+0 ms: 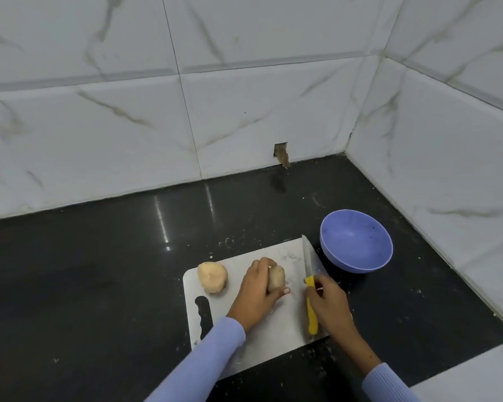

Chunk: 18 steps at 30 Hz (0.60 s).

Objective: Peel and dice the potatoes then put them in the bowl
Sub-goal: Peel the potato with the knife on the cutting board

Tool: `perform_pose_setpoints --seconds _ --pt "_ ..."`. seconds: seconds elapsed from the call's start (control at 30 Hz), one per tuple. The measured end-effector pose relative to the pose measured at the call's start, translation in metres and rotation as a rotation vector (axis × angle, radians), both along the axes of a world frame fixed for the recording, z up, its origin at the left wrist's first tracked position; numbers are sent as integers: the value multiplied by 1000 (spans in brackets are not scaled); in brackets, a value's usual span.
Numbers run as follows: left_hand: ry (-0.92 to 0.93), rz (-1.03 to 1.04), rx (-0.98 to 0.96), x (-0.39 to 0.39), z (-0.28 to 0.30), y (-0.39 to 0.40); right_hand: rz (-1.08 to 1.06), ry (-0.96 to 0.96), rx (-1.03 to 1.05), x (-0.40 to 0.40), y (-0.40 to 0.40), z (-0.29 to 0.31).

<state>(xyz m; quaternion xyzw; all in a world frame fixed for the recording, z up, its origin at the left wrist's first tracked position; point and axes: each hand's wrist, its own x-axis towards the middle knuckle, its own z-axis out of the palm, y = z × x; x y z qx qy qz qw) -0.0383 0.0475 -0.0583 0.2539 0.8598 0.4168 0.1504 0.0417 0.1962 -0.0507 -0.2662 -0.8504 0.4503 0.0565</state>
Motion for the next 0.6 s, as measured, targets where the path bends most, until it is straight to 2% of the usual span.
perform_pose_setpoints --seconds 0.23,0.4,0.6 --pt "-75 158 208 8 0 -4 11 90 -356 -11 -9 10" --pt "-78 145 293 5 -1 -8 9 88 -404 -16 -7 6" --pt "5 3 181 2 -2 -10 17 90 -357 -10 -7 -3"
